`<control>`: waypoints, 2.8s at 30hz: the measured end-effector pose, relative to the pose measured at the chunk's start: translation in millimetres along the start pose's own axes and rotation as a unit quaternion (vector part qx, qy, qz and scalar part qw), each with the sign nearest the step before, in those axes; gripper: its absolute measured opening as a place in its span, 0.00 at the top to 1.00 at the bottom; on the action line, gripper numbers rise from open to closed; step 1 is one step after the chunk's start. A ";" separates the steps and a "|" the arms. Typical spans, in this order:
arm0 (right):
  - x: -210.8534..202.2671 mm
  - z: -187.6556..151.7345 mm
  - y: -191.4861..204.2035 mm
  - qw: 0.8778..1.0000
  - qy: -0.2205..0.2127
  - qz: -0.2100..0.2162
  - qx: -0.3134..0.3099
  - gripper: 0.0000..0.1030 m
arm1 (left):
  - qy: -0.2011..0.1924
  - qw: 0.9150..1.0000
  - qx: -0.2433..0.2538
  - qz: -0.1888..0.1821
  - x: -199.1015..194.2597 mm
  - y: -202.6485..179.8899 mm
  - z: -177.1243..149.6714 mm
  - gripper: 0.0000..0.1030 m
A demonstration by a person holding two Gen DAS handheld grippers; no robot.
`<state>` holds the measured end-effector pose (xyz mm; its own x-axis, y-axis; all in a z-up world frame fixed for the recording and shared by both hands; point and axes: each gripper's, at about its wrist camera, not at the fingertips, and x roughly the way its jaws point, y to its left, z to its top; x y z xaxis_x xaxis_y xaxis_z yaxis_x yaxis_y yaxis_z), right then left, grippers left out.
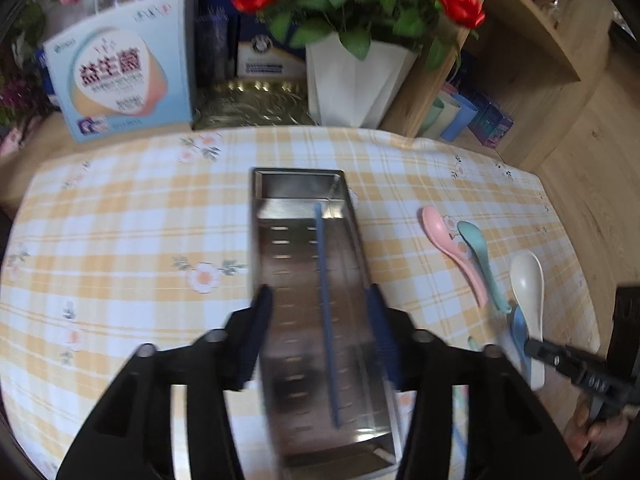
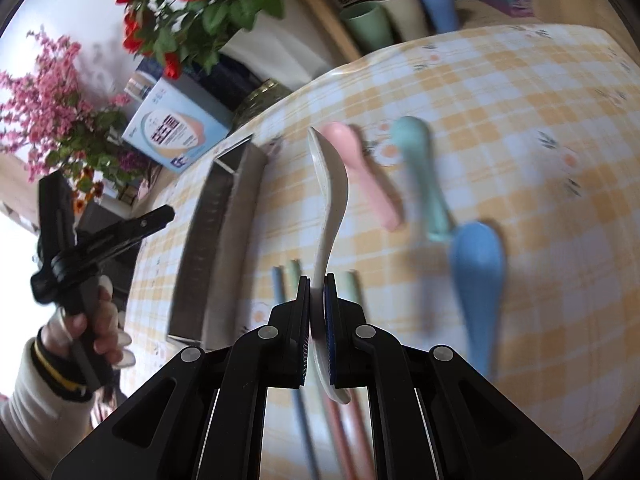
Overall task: Organize utensils
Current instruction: 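Carry the blue chopstick into the steel tray and open the left tool while the right tool holds the spoon, then lower the cream-white spoon into the steel tray and open the right tool, then grasp a second blue chopstick with the left tool while the right tool grasps the blue spoon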
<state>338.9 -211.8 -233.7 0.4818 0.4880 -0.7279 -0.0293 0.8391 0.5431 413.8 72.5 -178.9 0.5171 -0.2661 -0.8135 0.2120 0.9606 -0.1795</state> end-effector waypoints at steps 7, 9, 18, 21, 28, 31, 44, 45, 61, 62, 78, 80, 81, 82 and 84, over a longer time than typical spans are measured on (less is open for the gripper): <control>44.1 29.4 55.1 0.999 0.031 0.014 -0.027 0.93 | -0.029 0.999 -0.003 0.046 -31.7 34.0 -19.2 0.18; 59.9 38.6 77.1 0.998 0.039 0.011 -0.044 0.93 | -0.032 0.998 -0.011 0.052 -37.7 46.9 -23.8 0.12; 137.4 63.9 140.8 0.994 0.086 -0.019 -0.070 0.93 | -0.056 0.996 -0.044 0.052 -51.6 84.6 -38.0 0.06; 157.2 68.4 144.7 0.993 0.097 -0.031 -0.057 0.93 | -0.055 0.996 -0.056 0.052 -51.8 92.2 -44.5 0.06; 187.9 72.5 142.1 0.991 0.119 -0.052 -0.028 0.93 | -0.057 0.994 -0.081 0.055 -53.3 105.6 -53.3 0.06; 193.8 71.4 143.3 0.990 0.123 -0.067 -0.031 0.91 | -0.057 0.993 -0.087 0.060 -54.0 107.7 -54.6 0.06; 117.0 71.7 161.6 0.986 0.048 -0.062 -0.147 0.75 | -0.074 0.991 -0.094 0.062 -78.1 76.6 -53.6 0.06; 108.5 70.1 162.0 0.985 0.038 -0.063 -0.157 0.73 | -0.077 0.991 -0.092 0.060 -81.2 69.6 -54.3 0.06; -34.6 -22.2 69.8 0.976 -0.084 -0.069 -0.187 0.39 | -0.060 0.995 -0.071 0.029 -89.5 -46.2 -97.4 0.41; -35.8 -26.9 64.0 0.976 -0.083 -0.075 -0.188 0.39 | -0.055 0.996 -0.066 0.024 -86.1 -54.0 -102.2 0.46; -62.8 -60.1 -26.6 0.981 -0.117 -0.095 -0.119 0.25 | 0.098 0.995 -0.026 -0.009 22.6 -129.8 -144.9 0.71; -63.3 -61.6 -33.0 0.982 -0.117 -0.094 -0.112 0.25 | 0.107 0.994 -0.032 -0.013 30.8 -130.1 -143.5 0.80; -64.1 -62.6 -36.6 0.983 -0.118 -0.094 -0.109 0.25 | 0.112 0.993 -0.036 -0.015 34.8 -129.8 -142.8 0.82; -64.8 -63.0 -40.1 0.983 -0.119 -0.094 -0.105 0.25 | 0.114 0.993 -0.037 -0.011 38.7 -130.4 -141.8 0.83; -66.3 -64.8 -48.4 0.983 -0.122 -0.097 -0.095 0.25 | 0.109 0.994 -0.028 -0.004 40.5 -134.5 -139.8 0.84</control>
<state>251.7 -269.2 -238.9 0.6894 0.2611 -0.6757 -0.0683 0.9521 0.2982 290.3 -56.4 -265.1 0.3220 -0.2561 -0.9114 0.1652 0.9631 -0.2123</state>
